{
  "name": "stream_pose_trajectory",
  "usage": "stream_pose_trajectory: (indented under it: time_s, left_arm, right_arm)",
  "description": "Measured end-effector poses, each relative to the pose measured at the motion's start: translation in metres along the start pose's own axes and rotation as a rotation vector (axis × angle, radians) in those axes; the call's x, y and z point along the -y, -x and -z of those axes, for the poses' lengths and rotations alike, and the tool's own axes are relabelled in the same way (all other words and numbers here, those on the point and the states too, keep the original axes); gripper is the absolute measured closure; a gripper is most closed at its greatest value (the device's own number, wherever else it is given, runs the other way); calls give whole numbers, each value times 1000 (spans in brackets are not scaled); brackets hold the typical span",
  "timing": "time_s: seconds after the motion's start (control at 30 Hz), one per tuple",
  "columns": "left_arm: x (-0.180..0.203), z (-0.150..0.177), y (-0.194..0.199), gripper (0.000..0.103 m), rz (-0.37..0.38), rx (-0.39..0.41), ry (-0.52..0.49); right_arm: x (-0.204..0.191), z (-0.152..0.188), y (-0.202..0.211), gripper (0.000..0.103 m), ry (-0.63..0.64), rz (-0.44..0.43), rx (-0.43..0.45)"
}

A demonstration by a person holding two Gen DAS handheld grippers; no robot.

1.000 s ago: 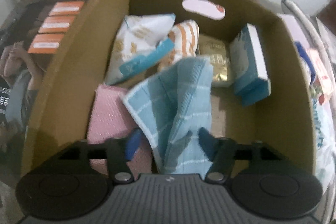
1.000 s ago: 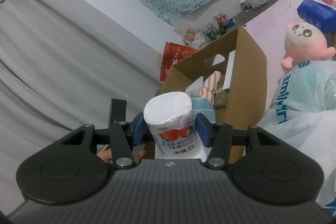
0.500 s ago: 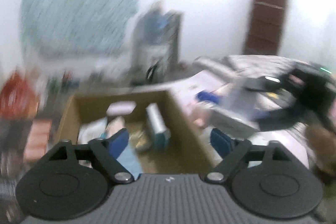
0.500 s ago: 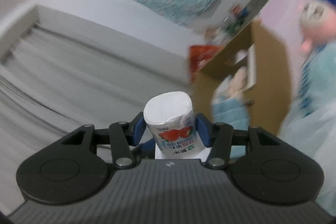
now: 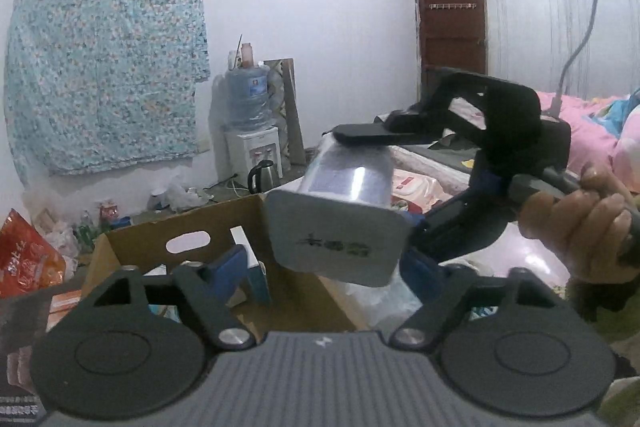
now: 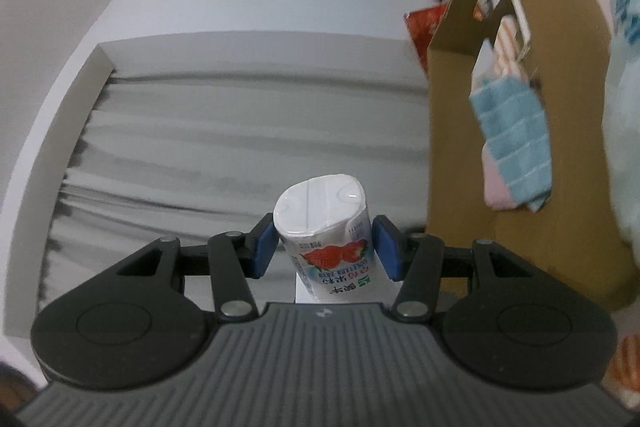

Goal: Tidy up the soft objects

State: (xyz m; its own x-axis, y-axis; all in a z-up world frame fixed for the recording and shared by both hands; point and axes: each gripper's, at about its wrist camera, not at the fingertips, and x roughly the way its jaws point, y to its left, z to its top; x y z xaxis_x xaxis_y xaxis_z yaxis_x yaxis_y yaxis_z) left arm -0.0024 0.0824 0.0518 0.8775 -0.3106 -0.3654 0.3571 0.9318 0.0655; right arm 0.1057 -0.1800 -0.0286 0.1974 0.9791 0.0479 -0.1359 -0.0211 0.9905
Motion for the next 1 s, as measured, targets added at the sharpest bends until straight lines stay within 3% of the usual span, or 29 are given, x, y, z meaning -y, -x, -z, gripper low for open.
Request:
stream_pose_trajectory:
  time_s: [0.2,0.53,0.83,1.0]
  left_arm:
    - [-5,6,17,39,68,26,39]
    - [-12,9,21,39,80,48,72]
    - [-19,8,16,41,58,48,120]
    - [-30,5,3,43,47,-6,144]
  right_arm:
    - [7,9,1,52,-42,-23,-30]
    - [20,11,-4,52,-107,-66,-45]
    - [21,-3,-22,48,-107,-46,-66]
    - [27,-19,-20,30,-103,5,-13]
